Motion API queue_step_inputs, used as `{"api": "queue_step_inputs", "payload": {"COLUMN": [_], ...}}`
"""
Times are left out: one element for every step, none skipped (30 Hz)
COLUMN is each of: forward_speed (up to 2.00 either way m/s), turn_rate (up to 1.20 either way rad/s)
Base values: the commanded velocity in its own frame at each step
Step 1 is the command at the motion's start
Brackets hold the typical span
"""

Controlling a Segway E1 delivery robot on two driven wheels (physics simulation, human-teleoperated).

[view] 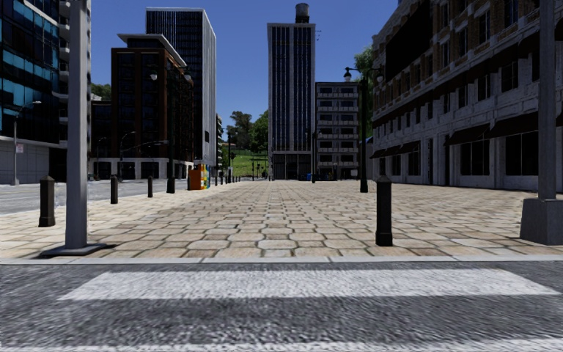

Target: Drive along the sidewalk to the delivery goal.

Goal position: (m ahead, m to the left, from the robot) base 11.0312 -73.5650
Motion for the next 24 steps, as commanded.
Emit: {"api": "queue_step_inputs", "payload": {"forward_speed": [2.00,2.00,2.00,2.00,2.00,2.00,2.00,2.00,2.00,2.00,2.00,2.00,2.00,2.00,2.00,2.00,2.00,2.00,2.00,2.00,2.00,2.00,2.00,2.00], "turn_rate": [0.00,0.00,0.00,0.00,0.00,0.00,0.00,0.00,0.00,0.00,0.00,0.00,0.00,0.00,0.00,0.00,0.00,0.00,0.00,0.00,0.00,0.00,0.00,0.00]}}
